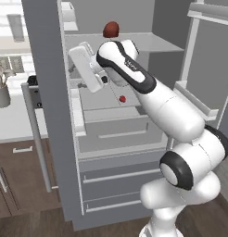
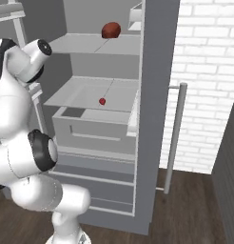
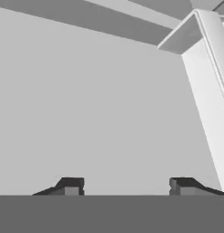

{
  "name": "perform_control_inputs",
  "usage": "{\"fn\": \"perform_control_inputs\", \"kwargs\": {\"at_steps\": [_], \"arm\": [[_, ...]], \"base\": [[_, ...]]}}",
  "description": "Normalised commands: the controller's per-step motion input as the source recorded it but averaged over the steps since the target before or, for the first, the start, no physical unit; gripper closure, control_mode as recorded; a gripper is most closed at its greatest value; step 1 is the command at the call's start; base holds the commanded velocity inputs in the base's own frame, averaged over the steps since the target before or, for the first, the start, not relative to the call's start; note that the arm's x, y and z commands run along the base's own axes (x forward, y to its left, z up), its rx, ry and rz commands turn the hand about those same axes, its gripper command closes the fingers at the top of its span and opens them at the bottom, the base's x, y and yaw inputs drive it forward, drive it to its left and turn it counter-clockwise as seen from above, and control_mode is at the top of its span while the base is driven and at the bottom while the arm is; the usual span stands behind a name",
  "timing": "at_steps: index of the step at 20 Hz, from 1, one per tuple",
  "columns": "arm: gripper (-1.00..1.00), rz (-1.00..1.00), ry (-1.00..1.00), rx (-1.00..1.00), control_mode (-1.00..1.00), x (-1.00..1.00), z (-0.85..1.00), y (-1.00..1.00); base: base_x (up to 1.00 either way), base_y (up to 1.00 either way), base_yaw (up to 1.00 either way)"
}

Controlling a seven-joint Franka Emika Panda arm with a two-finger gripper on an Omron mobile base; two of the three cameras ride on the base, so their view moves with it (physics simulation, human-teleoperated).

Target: Take the strawberry from the fridge and place it on top of the pancake, located on the dining counter.

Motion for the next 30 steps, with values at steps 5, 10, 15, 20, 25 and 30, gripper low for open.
{"fn": "perform_control_inputs", "kwargs": {"at_steps": [5,10,15,20,25,30], "arm": [[-1.0,0.0,-0.17,0.0,-1.0,-0.99,0.0,-0.67],[-1.0,0.0,-0.1,-0.03,-1.0,-0.98,-0.16,-0.61],[-1.0,0.0,-0.04,-0.21,-1.0,-0.87,-0.46,-0.59],[-1.0,0.0,-0.01,-0.24,-1.0,-0.73,-0.41,-0.9],[-1.0,0.0,0.0,-0.27,-1.0,-0.7,-0.43,-0.93],[-1.0,0.0,0.0,-0.36,-1.0,-0.6,-0.4,-0.68]], "base": [[0.0,0.0,0.0],[0.0,0.0,0.0],[0.0,0.0,0.0],[0.0,0.0,0.0],[0.0,0.0,0.0],[0.0,0.0,0.0]]}}
